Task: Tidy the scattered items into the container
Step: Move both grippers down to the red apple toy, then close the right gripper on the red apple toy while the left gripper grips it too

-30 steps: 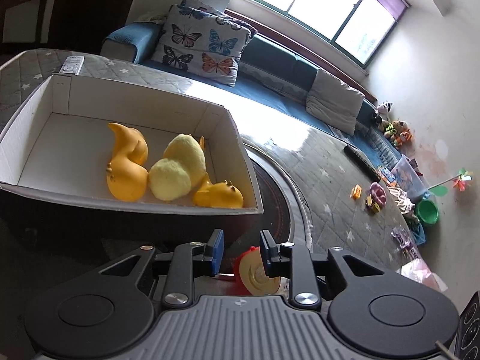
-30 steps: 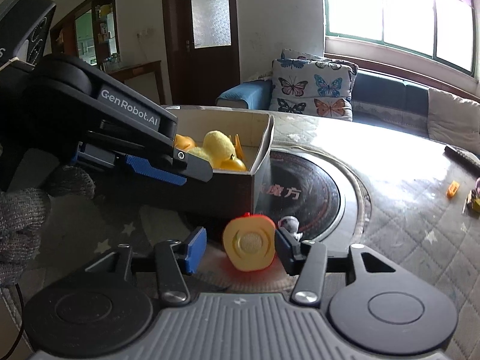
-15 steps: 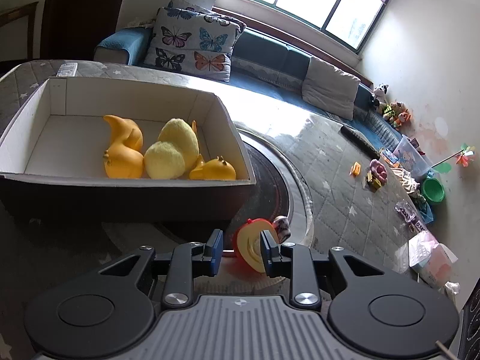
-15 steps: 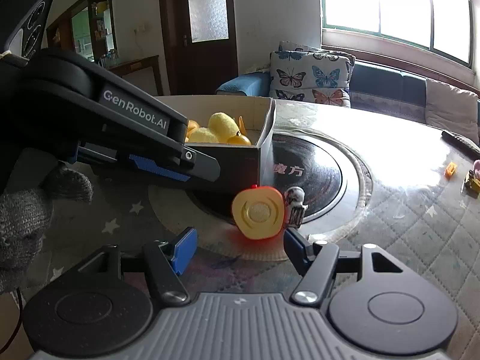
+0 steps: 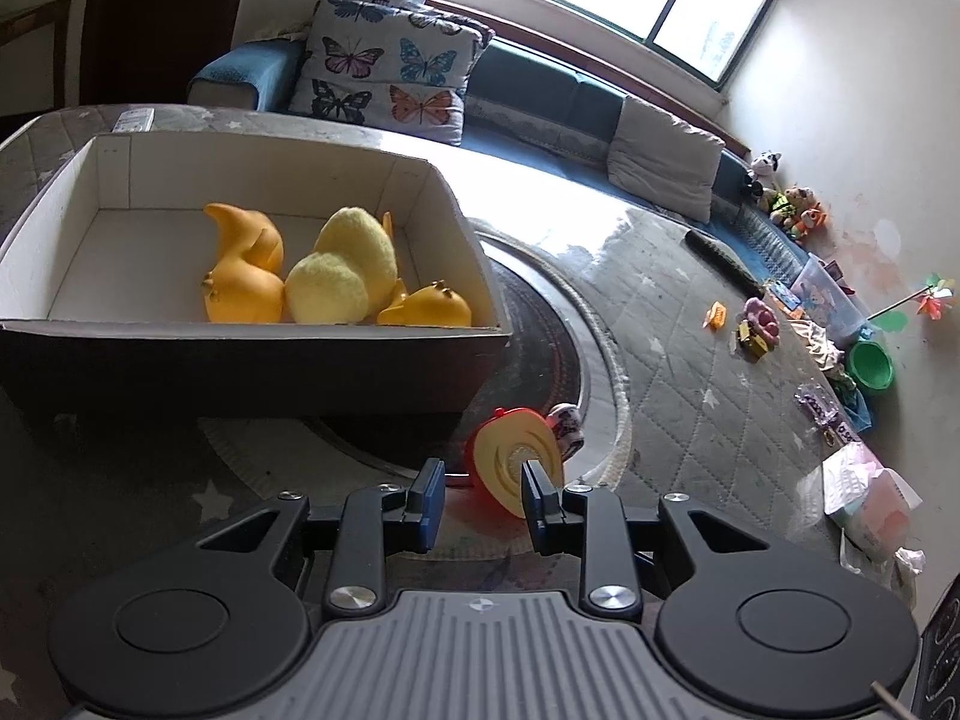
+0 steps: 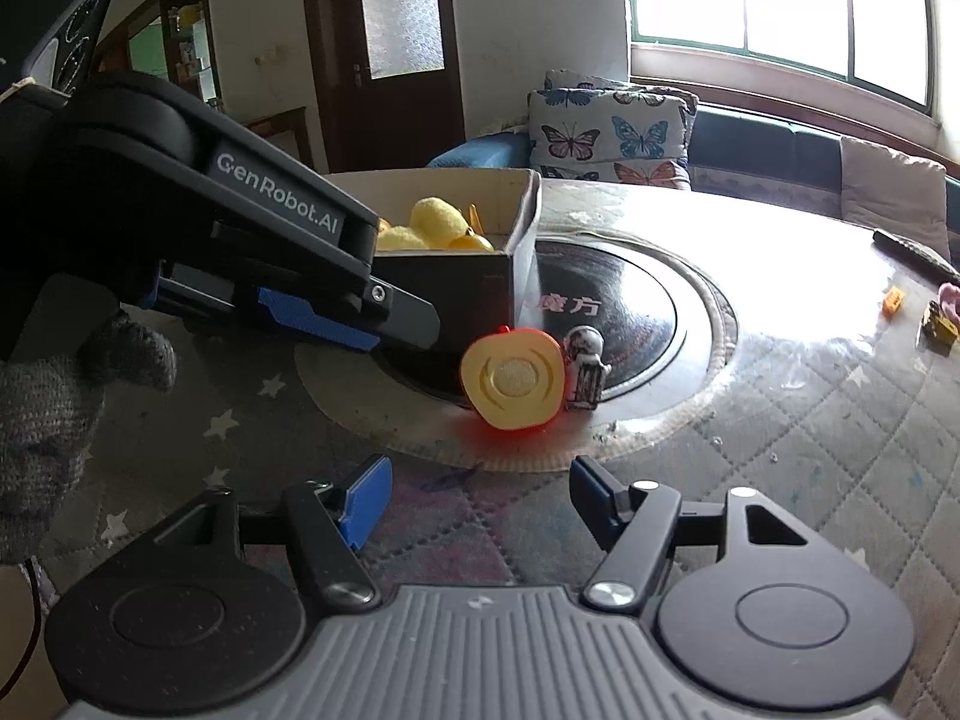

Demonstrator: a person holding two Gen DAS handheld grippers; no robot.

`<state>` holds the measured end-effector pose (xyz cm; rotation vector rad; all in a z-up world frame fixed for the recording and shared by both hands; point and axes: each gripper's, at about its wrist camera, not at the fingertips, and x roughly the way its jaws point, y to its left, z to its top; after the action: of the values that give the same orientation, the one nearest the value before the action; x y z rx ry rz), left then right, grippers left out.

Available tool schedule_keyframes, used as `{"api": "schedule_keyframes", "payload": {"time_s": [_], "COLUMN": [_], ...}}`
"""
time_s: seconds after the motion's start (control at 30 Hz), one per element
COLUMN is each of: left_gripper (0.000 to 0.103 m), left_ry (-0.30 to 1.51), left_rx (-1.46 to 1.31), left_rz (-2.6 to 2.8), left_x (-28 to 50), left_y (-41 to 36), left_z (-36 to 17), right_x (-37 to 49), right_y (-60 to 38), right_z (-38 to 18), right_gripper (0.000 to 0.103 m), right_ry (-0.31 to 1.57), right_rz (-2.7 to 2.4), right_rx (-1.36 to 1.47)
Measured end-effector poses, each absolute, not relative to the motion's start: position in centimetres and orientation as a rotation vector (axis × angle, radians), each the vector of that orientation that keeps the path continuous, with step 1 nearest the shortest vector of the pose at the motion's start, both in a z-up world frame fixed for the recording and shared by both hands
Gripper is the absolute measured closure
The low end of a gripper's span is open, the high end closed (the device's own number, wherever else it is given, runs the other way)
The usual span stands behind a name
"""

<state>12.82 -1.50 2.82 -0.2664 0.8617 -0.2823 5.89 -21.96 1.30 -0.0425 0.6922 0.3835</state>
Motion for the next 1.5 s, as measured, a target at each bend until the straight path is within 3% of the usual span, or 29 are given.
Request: {"api": "schedule_keyframes", "payload": {"time_s": [1.5], "left_gripper": [0.068], "left_ry": [0.944], "left_rx": [-0.410], "left_rz": [-0.286], "left_x": [19.7], "left_y": [-2.8], "left_z": [0.7], "right_x": [11.0], "right_y": [-21.0], "right_z": [-0.5], "right_gripper": [0.037], "right_ry": [0.725], "right_rz": [0.384], "right_rx": [-0.045]}}
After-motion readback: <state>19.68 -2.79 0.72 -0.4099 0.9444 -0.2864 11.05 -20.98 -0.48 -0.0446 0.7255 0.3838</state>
